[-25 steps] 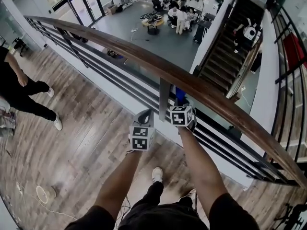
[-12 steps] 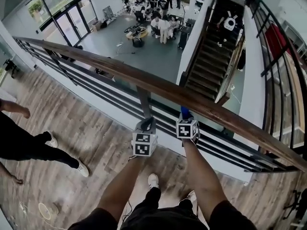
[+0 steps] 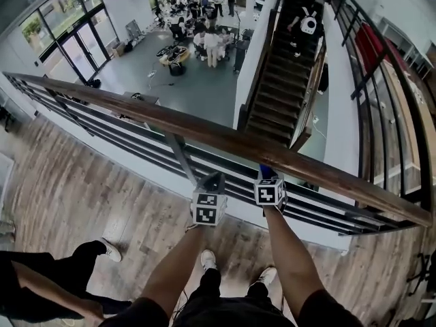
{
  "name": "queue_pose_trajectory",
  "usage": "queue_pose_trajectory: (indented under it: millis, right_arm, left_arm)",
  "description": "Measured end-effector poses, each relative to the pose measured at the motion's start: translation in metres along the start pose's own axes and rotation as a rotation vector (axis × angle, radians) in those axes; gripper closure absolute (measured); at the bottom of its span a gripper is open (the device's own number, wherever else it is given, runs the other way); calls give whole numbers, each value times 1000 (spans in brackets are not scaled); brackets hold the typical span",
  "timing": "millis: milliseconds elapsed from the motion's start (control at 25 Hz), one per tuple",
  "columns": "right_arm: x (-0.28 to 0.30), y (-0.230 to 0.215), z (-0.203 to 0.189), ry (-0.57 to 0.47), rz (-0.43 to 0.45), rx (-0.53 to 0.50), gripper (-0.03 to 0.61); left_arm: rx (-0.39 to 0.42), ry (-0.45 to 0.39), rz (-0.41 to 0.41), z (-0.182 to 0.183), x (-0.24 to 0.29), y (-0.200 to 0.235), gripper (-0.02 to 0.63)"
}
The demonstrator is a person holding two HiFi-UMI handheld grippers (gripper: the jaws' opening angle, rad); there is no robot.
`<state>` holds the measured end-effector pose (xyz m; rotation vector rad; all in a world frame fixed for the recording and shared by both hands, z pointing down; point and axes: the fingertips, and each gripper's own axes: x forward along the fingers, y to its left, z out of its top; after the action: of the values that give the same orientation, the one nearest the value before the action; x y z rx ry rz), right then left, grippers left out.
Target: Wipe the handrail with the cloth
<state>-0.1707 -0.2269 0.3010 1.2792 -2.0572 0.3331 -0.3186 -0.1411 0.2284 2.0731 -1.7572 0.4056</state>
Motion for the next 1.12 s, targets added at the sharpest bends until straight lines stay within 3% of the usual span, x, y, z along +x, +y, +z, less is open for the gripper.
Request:
queue_pose_trajectory:
  millis: [200, 760, 1000, 1120]
  right_arm:
    - [-19, -46, -24, 0, -16, -16, 468]
    - [-80, -190, -102, 31, -111, 74, 468]
    - [-104, -251, -129, 30, -160, 119, 468]
    - [-113, -286, -151, 38, -184, 151, 468]
  left_arm:
    - [12, 13, -46, 1, 17, -58, 611]
    - [83, 40, -147, 8, 48, -206, 611]
    - [-34, 44, -157, 15, 60, -256, 611]
    - [-16, 65, -176, 8, 74, -291, 611]
